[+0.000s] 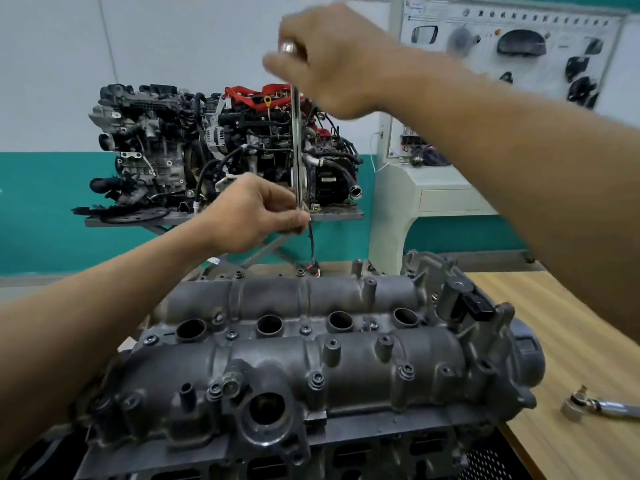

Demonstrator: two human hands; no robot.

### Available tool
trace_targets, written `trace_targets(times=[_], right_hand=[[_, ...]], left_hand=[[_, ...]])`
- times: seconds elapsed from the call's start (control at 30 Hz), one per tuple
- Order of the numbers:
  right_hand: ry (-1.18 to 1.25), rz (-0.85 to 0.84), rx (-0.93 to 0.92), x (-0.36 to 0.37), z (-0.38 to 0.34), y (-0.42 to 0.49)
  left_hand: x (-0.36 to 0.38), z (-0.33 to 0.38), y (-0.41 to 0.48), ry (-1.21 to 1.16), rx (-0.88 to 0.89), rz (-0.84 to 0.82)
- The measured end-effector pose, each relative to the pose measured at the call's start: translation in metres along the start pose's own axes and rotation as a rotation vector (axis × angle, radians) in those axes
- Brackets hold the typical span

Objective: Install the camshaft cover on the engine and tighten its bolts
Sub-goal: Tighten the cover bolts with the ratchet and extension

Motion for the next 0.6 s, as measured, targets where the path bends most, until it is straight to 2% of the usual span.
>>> trace_targets(times=[0.07, 0.17, 0.3, 0.6], right_hand=[[-0.004, -0.072, 0.031, 0.014, 0.008, -0.007], [-0.013, -0.125, 0.13, 0.032, 0.035, -0.022], [-0.061, -0.147, 0.224, 0.039, 0.061, -0.039], [-0.101, -0.117, 0.292, 0.035, 0.081, -0.061]], left_hand=[[0.016, -0.003, 0.005, 0.07, -0.071, -0.114], [0.032, 0.0, 0.021, 0.109, -0.115, -0.172], [0.045, 0.008, 0.042, 0.054, -0.098, -0.145], [0.078, 0.007, 0.055, -0.041, -0.064, -0.115]])
Point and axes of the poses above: each hand's wrist, its own y-axis towards the middle knuckle, its own x-axis out of the palm, z = x × y, the point moved 7 cm from there along y, towards the middle knuckle, and after that the axes turned 6 degrees about -z, right-handed, at the moved point
